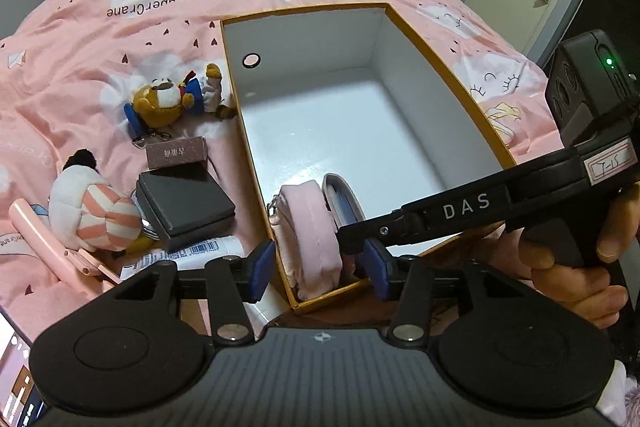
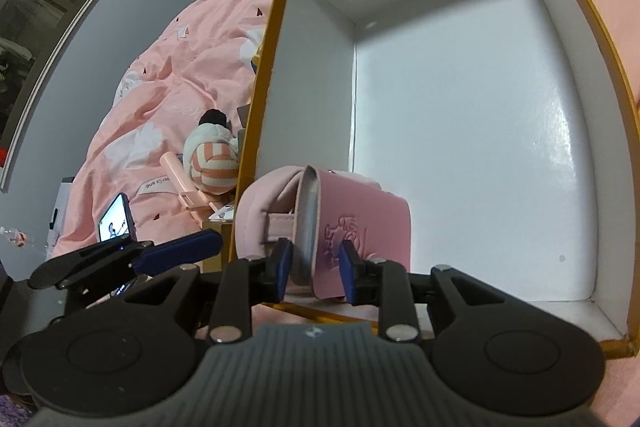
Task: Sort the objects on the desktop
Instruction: 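Lower the pink pouch into the box with the left tool while the right tool places the pink cup, then grasp the black case with the left tool while the right tool grasps the small brown box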
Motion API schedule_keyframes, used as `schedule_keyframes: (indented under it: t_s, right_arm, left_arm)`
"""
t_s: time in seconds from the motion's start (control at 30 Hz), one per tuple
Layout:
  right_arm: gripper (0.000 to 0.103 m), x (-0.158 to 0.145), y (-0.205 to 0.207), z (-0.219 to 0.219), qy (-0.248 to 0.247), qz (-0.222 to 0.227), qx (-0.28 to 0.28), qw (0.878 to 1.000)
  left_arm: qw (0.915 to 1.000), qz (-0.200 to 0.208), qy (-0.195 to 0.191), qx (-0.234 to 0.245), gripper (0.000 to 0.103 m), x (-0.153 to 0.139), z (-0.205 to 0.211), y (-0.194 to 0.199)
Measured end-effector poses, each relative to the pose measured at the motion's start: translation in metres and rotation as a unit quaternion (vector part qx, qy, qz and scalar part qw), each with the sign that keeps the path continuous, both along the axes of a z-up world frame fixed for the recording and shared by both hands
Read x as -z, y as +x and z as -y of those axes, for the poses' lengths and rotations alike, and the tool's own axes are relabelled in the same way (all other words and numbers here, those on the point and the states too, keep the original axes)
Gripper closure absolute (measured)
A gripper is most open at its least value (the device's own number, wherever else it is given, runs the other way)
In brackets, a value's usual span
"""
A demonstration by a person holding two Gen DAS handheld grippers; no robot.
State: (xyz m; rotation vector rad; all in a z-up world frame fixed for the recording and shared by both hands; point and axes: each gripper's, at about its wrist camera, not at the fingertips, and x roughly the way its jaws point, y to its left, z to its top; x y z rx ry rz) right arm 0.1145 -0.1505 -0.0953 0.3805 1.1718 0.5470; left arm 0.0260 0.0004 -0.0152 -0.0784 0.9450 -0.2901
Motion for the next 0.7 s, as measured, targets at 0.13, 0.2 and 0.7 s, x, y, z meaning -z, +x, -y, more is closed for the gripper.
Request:
schedule_keyframes:
  t_s: [0.13,0.2,0.7]
  right_arm:
    - [0.066,-0.004,-0.002,-0.002,-0.008,0.015,-0.004,1.000]
    - [0.064,-0.007,-0.003,-0.003,-0.015,0.025,-0.004,1.000]
    - [0.032,-0.051,-0.033,-0.009,-0.091,0.227,0.033,0.969]
  left_arm:
    - [1.0000,0.006,-0.003,-0.004,0.046,-0.003,-0.002,-0.003]
    - [0.9999,0.008,-0.005,-0.006,0.046,-0.005,-0.004,-0.006]
    - [0.9935,0.061,-0.030,-0.091,0.045,-0.022,-0.028,-0.018]
